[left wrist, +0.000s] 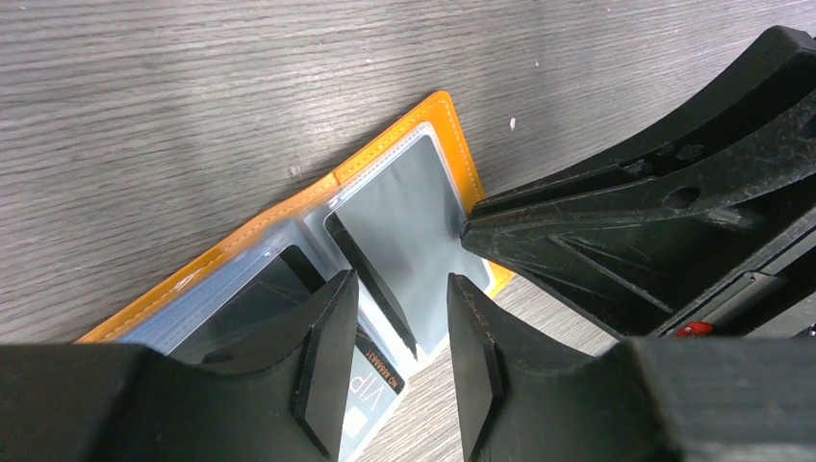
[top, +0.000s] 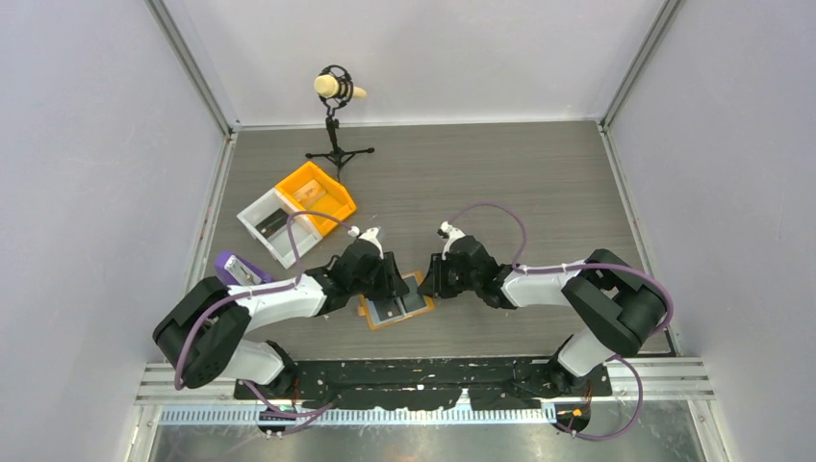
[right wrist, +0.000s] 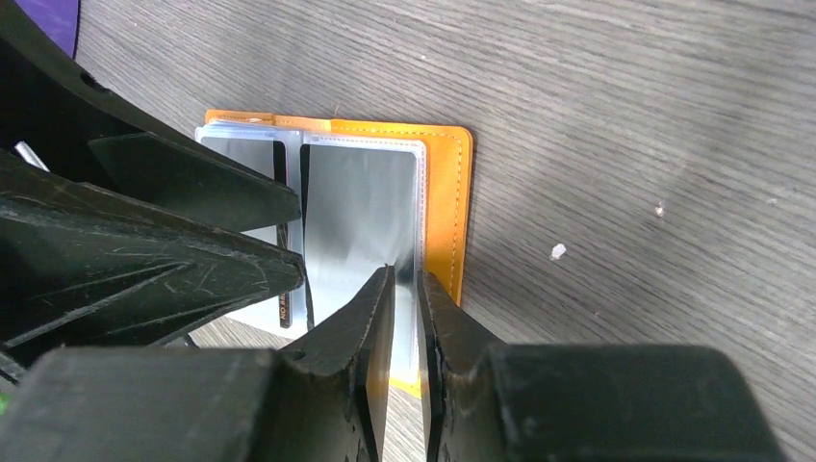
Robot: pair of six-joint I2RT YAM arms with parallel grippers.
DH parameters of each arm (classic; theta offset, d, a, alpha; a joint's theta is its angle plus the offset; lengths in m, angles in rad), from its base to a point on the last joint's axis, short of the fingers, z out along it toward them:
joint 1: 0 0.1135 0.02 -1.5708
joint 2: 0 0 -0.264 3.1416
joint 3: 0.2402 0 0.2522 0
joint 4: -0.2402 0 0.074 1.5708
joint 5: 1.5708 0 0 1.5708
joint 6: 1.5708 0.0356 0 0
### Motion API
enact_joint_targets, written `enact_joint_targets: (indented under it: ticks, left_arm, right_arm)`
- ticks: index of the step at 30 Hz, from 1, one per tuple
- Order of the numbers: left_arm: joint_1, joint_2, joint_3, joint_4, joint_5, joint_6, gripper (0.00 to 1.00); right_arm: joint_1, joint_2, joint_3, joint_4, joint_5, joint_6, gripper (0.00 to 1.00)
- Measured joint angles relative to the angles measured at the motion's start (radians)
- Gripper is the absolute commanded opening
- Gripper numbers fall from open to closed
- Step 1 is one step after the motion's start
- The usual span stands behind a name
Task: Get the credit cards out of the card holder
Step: Remove the credit card from the card holder.
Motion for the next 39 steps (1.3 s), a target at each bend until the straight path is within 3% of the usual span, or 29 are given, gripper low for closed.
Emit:
enact_joint_targets:
  ticks: [15, 39]
  left_arm:
    - [-0.055, 0.022, -0.008, 0.012, -0.094, -0.093, 0.46]
    - [-0.132, -0.026, 0.058, -0.209, -0.215, -0.235, 0.53]
  right_arm:
    - [-0.004, 0.007, -0.032, 0.068, -0.013, 0.038, 0.22]
    - [-0.004, 0.008, -0.060, 0.113, -0.029, 0.074, 0.21]
